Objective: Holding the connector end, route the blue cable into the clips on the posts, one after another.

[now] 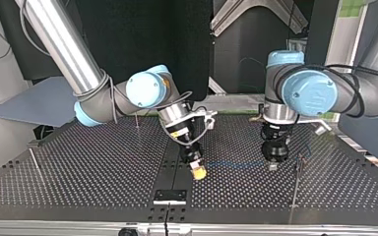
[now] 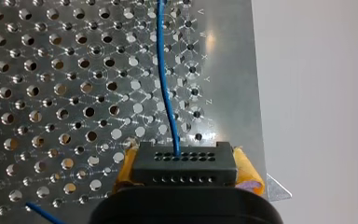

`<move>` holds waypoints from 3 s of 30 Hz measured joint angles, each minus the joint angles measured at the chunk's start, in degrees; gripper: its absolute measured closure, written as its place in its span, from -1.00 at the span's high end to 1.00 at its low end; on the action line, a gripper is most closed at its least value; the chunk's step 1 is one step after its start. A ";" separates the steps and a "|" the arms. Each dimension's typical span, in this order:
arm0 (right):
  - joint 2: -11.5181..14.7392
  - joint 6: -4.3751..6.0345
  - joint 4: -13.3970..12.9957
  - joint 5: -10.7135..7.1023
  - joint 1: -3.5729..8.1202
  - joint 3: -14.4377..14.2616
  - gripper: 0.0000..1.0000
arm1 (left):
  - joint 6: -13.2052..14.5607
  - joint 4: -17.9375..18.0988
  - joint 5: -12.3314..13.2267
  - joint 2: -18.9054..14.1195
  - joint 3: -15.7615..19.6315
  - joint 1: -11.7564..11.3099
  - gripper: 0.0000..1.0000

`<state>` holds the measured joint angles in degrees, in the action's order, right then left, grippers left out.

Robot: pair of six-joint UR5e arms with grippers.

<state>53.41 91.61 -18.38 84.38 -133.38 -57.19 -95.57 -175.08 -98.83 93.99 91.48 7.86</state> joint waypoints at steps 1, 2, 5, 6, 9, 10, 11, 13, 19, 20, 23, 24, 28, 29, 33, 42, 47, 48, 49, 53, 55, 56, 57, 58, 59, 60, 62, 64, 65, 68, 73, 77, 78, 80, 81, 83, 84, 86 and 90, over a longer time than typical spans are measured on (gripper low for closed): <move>0.00 0.00 0.06 0.00 0.03 0.00 -1.00 | 0.31 -0.30 -0.40 0.43 0.00 0.19 -1.00; 0.00 0.00 0.13 0.00 0.06 0.00 -1.00 | 0.53 -0.47 -0.70 0.66 0.00 0.34 -1.00; 0.00 0.00 0.65 0.00 0.17 0.00 -1.00 | 0.95 -0.78 -1.87 1.07 0.00 0.65 -1.00; 0.00 -0.01 0.80 -0.01 0.20 -0.01 -1.00 | 1.02 -0.82 -2.14 1.12 0.00 0.70 -1.00; 0.00 -0.05 1.08 0.00 0.26 -0.01 -1.00 | 1.15 -0.83 -2.63 1.19 0.00 0.82 -1.00; 0.00 -0.07 1.13 0.00 0.26 -0.03 -1.00 | 1.18 -0.85 -2.68 1.20 0.00 0.87 -1.00; 0.00 -0.07 1.16 0.00 0.26 -0.03 -1.00 | 1.21 -0.86 -2.66 1.20 0.00 0.91 -1.00; 0.00 -0.08 1.25 0.00 0.26 -0.05 -1.00 | 1.24 -0.84 -2.54 1.22 0.00 1.13 -1.00; 0.00 -0.40 2.04 0.00 0.27 -0.19 -1.00 | 1.26 -1.13 -2.10 1.64 0.00 2.07 -1.00; 0.00 -0.46 2.21 0.00 0.28 -0.27 -1.00 | 1.28 -1.26 -2.25 1.89 -0.01 2.22 -1.00; 0.00 -0.68 2.57 0.00 0.28 -0.72 -1.00 | 1.58 -1.77 -3.04 2.94 0.00 2.77 -1.00; 0.00 -0.74 2.62 0.01 0.29 -0.90 -1.00 | 1.67 -1.89 -3.36 3.17 0.00 2.92 -1.00; 0.00 -1.00 2.74 0.06 0.34 -2.09 -1.00 | 1.85 -2.16 -4.84 3.64 0.00 3.51 -1.00; 0.00 -1.05 2.75 0.07 0.34 -2.35 -1.00 | 1.86 -2.18 -5.04 3.67 0.00 3.63 -1.00; 0.00 -1.49 2.74 0.24 0.48 -3.84 -1.00 | 1.87 -2.21 -5.45 3.71 0.00 4.12 -1.00; 0.00 -2.55 2.57 2.10 1.56 -8.40 -1.00 | 2.12 -2.13 -5.58 4.30 0.09 6.17 -1.00; 0.00 -3.16 2.54 2.80 1.92 -11.28 -1.00 | 2.38 -2.11 -6.66 6.00 0.11 7.27 -1.00; 0.00 -3.26 2.52 2.95 1.99 -11.68 -1.00 | 2.42 -2.08 -6.97 6.17 0.12 7.42 -1.00; 0.00 -3.39 2.51 3.15 2.08 -12.18 -1.00 | 2.45 -2.04 -7.37 6.31 0.12 7.60 -1.00; 0.00 -3.65 2.38 3.92 2.45 -13.94 -1.00 | 2.51 -1.61 -8.32 6.49 0.43 8.14 -1.00; 0.00 -3.75 2.29 4.23 2.67 -14.85 -1.00 | 2.45 -0.73 -8.52 6.52 1.04 8.40 -1.00; 0.00 -3.79 2.27 4.34 2.78 -15.20 -1.00 | 2.42 -0.31 -8.57 6.53 1.37 8.51 -1.00; 0.00 -3.84 2.25 4.44 2.88 -15.53 -1.00 | 2.38 0.16 -8.61 6.57 1.71 8.63 -1.00; 0.00 -3.91 2.22 4.56 3.00 -15.95 -1.00 | 2.36 0.71 -8.66 6.74 2.09 8.83 -1.00; 0.00 -3.95 2.20 4.63 3.08 -16.24 -1.00 | 2.38 0.97 -8.73 7.00 2.31 8.98 -1.00; 0.00 -3.98 2.17 4.69 3.16 -16.53 -1.00 | 2.40 1.12 -8.82 7.35 2.47 9.15 -1.00; 0.00 -4.02 2.02 4.81 3.31 -17.18 -1.00 | 2.72 1.22 -9.03 8.43 2.67 9.65 -1.00; 0.00 -4.03 1.83 4.88 3.45 -17.84 -1.00 | 3.01 1.21 -9.33 9.70 2.76 10.25 -1.00; 0.00 -4.04 1.68 4.89 3.52 -18.11 -1.00 | 3.01 1.22 -9.49 10.22 2.79 10.52 -1.00; -0.01 -3.93 0.76 4.91 3.77 -19.08 -1.00 | 2.54 1.92 -9.96 11.29 3.35 11.24 -1.00; -0.07 -3.14 -1.64 4.92 4.28 -21.23 -1.00 | 1.44 4.24 -10.11 11.72 5.11 11.97 -1.00; -0.15 -2.74 -3.73 4.92 4.56 -23.21 -1.00 | 1.27 5.94 -10.36 12.81 6.36 12.91 -1.00; -0.15 -2.65 -4.22 4.92 4.60 -23.68 -1.00 | 1.34 6.06 -10.54 13.28 6.48 13.16 -1.00; -0.16 -2.55 -5.35 4.90 4.71 -24.81 -1.00 | 1.45 6.21 -11.06 14.46 6.66 13.74 -1.00; -0.17 -2.58 -5.82 4.90 4.75 -25.27 -1.00 | 1.44 6.39 -11.36 14.87 6.69 13.99 -1.00; -0.21 -2.78 -6.93 4.91 4.81 -26.37 -1.00 | 1.29 6.95 -12.24 15.47 6.74 14.53 -1.00; -0.22 -2.90 -7.38 4.91 4.83 -26.83 -1.00 | 1.21 7.15 -12.61 15.61 6.74 14.74 -1.00; -0.29 -3.13 -8.45 4.92 4.86 -27.87 -1.00 | 1.05 7.51 -13.35 15.81 6.82 15.25 -1.00; -0.90 -3.29 -10.68 4.91 4.99 -29.91 -1.00 | 0.53 8.79 -14.12 15.89 7.59 16.21 -1.00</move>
<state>52.51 88.32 -29.06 89.30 -128.39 -87.10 -95.04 -166.29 -112.94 109.88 99.06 24.06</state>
